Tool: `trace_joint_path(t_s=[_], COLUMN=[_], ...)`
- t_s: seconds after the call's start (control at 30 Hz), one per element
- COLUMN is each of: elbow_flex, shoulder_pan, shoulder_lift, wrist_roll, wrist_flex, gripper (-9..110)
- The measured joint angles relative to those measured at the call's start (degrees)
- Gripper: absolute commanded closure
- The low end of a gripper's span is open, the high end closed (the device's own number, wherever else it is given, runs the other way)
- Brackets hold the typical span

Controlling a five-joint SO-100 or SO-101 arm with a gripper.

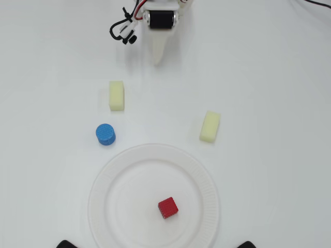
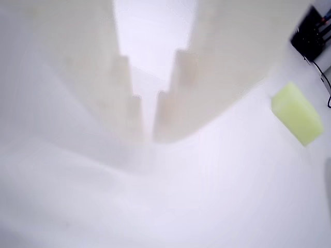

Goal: Grasp a red block and put it in the dish.

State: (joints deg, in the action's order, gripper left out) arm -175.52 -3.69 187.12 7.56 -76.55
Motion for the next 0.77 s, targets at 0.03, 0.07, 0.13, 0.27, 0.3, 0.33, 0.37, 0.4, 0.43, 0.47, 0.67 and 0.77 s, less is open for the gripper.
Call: trace_joint_path(t_s=[0.03, 0.07, 0.13, 0.27, 0.3, 0.33, 0.37, 0.4, 0.43, 0.47, 0.67, 0.77], elbow_flex=[0.00, 0.00, 0.00, 0.00, 0.00, 0.00, 0.00, 0.00, 0.00, 0.00, 0.00, 0.00], shoulder_pan=[-0.62, -1.14, -1.67, -1.67, -1.58, -1.49, -1.41, -1.41, -1.41, -1.41, -1.41, -1.41], shoulder_lift=[0.00, 0.00, 0.00, 0.00, 0.00, 0.00, 0.00, 0.00, 0.00, 0.00, 0.00, 0.00], wrist_roll=[0.53, 1.05, 1.67, 1.67, 1.67, 1.67, 1.67, 1.67, 1.67, 1.67, 1.67, 1.67], wrist_flex=[0.09, 0.09, 0.09, 0.09, 0.09, 0.09, 0.09, 0.09, 0.09, 0.09, 0.09, 0.09], gripper=[101, 101, 101, 101, 99, 98, 98, 98, 98, 98, 98, 98])
